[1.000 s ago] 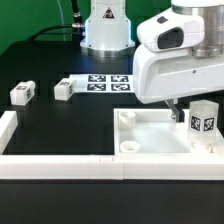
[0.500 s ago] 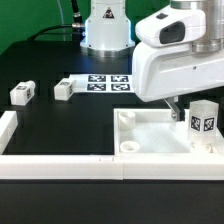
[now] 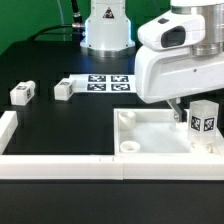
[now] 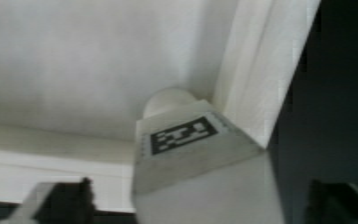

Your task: Assemble square table

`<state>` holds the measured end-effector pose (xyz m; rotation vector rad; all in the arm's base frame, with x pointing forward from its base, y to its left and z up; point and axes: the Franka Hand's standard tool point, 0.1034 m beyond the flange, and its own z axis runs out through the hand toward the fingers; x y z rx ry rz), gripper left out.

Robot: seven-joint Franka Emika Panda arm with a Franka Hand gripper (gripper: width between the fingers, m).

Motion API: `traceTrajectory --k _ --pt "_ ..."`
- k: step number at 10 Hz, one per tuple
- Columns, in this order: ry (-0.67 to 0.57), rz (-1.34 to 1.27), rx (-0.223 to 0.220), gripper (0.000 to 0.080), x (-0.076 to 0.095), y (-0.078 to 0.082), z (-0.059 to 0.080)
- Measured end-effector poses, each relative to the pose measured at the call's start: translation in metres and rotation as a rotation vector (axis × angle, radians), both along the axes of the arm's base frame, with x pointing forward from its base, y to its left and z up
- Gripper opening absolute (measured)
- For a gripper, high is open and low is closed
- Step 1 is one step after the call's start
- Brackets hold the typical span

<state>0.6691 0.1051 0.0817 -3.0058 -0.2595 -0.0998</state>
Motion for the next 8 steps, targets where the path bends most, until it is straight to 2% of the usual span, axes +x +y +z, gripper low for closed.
traceTrajectory --k 1,2,3,6,8 --pt "0.0 -0.001 0.0 0.0536 0.0001 -0.0009 -0.0002" --pt "0.0 -0.002 -0.002 0.0347 0.0001 -0.002 -0.0004" --pt "0.001 -0.004 -0.004 0.0295 0.0003 -0.0043 -0.001" --pt "0.005 -0.035 -0.002 0.0294 0.0003 -0.0053 -0.0014" --pt "0.025 -0.183 0.008 0.0294 0.0003 -0.0058 -0.0019"
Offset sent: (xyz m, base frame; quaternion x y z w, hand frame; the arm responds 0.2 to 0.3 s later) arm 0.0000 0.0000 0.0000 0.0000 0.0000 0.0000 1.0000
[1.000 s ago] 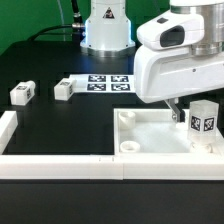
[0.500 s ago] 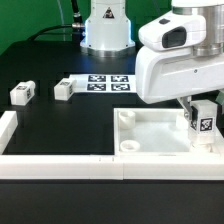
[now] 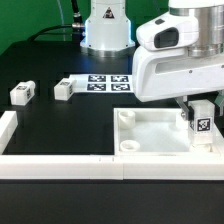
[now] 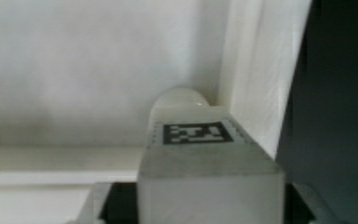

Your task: Assemble square table

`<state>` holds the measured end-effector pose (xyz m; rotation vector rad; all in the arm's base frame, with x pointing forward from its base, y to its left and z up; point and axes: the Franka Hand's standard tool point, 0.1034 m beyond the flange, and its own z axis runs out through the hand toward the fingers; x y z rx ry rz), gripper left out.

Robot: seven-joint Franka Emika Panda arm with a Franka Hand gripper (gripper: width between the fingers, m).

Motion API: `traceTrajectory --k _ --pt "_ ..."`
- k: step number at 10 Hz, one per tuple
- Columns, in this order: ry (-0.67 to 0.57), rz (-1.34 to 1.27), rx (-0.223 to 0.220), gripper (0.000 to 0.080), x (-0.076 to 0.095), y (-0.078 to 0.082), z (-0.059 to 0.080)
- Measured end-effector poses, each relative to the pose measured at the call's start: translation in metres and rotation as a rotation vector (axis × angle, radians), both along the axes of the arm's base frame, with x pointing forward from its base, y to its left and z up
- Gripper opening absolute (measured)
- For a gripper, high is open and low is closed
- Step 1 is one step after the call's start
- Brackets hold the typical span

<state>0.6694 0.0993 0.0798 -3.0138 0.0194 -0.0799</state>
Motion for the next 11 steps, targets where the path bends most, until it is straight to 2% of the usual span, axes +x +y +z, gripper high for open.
traceTrajectory --k 4,6,10,11 --pt "0.053 -0.422 0.027 0.0294 0.0052 -0.0009 -0.0008" --pt "0.092 -0.674 0.059 0.0294 0.0058 -0.0024 -0.0012" --pt "0.134 -0.974 0.079 0.0294 0.006 -0.0012 -0.002" --pt "0.136 -0.989 0.08 0.0375 0.006 -0.0012 -0.0021"
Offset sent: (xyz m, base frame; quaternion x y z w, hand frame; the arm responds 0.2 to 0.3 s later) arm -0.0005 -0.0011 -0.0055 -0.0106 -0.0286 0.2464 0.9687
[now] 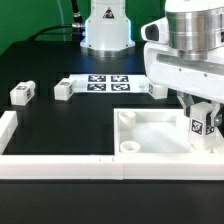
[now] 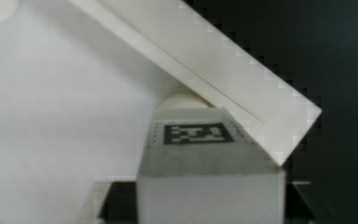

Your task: Assemble square table

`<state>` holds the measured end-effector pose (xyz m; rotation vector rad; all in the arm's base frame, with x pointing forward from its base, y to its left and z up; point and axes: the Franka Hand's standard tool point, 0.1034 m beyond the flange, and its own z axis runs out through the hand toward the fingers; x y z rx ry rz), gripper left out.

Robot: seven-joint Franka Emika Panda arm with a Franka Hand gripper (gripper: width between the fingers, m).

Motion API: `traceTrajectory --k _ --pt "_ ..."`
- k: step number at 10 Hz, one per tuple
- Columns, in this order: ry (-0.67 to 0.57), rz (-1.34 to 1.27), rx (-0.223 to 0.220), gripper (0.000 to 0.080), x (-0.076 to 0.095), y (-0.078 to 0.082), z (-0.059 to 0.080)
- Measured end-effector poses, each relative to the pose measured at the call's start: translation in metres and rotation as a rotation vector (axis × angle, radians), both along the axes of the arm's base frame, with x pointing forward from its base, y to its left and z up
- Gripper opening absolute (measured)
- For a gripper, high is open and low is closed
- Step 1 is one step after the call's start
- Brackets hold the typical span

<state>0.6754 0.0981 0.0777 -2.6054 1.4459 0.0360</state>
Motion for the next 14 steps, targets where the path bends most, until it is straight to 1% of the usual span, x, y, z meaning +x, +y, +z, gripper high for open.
traceTrajectory --k 1,2,3,4,5,6,10,12,13,14 --pt "-0.002 0.011 0.0 0.0375 0.0 0.0 0.0" --pt "-0.004 0.028 -0.001 0.0511 0.0 0.0 0.0" --pt "-0.009 0.061 -0.003 0.0624 0.0 0.002 0.0" --pt "-0.014 0.09 -0.003 0.0624 0.0 0.005 0.002" --pt "-0.025 0.164 -0.011 0.0642 -0.001 0.009 0.002" --pt "-0.046 0.307 -0.028 0.0642 -0.001 0.011 0.002" --pt "-0.105 0.689 -0.051 0.0649 0.0 0.01 0.002" --pt "-0.115 0.819 -0.08 0.0649 0.0 0.01 0.003" --pt "-0.124 0.943 -0.101 0.0649 0.0 0.008 0.003" --pt "-0.132 1.037 -0.114 0.0649 0.0 0.008 0.003"
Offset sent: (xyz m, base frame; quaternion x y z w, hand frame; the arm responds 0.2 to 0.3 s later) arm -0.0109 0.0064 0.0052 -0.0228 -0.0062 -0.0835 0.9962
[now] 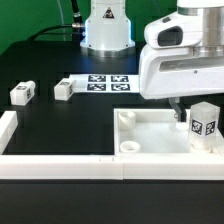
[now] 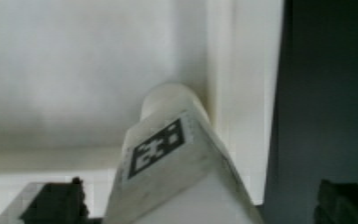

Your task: Assemble square table

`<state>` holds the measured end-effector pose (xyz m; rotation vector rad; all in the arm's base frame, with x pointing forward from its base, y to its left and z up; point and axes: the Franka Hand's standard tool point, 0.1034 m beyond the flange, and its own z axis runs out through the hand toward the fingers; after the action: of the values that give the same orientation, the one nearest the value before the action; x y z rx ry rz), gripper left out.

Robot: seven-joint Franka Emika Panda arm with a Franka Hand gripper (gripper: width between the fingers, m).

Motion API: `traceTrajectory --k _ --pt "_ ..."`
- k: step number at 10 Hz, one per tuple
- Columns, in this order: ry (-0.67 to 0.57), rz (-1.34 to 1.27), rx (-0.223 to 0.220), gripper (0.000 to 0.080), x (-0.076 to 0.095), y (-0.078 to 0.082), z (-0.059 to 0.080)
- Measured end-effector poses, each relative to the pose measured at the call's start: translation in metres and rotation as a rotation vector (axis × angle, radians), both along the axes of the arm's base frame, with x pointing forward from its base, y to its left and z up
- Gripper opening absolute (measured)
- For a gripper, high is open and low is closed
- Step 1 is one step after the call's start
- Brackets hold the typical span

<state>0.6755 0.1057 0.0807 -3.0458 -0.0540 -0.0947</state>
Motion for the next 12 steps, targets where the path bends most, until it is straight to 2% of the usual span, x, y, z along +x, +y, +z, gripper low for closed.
traceTrajectory --k 5,7,8,11,12 --pt "-0.025 0.303 -0.03 0.0649 0.0002 -0.0035 -0.0005" --pt "-0.021 0.301 -0.029 0.0388 0.0001 -0.0041 -0.001" --pt "-0.021 0.301 -0.029 0.0286 0.0001 -0.0041 -0.0012" --pt "-0.017 0.256 -0.023 0.0287 0.0001 -0.0046 -0.0013" --pt "-0.008 0.147 -0.005 0.0287 0.0006 -0.0059 -0.0013"
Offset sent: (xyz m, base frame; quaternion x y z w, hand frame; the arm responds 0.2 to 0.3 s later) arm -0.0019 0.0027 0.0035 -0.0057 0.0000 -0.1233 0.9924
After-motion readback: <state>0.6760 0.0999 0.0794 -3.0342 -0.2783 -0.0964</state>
